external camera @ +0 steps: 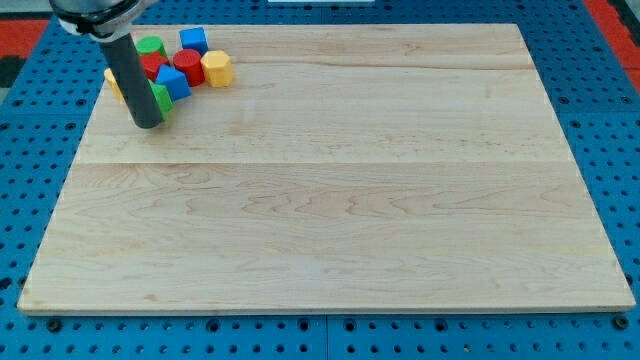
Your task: Move the yellow hexagon to the right of the blue triangle
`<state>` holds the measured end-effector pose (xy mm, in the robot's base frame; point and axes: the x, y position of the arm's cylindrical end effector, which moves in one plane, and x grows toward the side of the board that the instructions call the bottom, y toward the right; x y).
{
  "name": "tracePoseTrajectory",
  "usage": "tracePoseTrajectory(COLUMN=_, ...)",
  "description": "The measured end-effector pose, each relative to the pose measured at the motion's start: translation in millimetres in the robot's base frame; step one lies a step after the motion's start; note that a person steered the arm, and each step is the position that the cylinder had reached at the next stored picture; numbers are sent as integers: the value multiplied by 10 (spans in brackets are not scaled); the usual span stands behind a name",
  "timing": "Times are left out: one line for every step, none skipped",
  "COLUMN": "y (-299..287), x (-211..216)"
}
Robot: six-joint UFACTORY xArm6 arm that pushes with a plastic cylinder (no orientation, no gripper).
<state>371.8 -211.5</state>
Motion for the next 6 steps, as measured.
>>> tracePoseTrajectory(y=128, x=214)
tracePoseTrajectory(y=480, x=249)
tracePoseTrajectory(y=971, x=-235)
tracePoseTrajectory(y=1193, x=-871)
tracePoseTrajectory(y=1052, x=-1289)
tracePoseTrajectory(y=847, x=-1107)
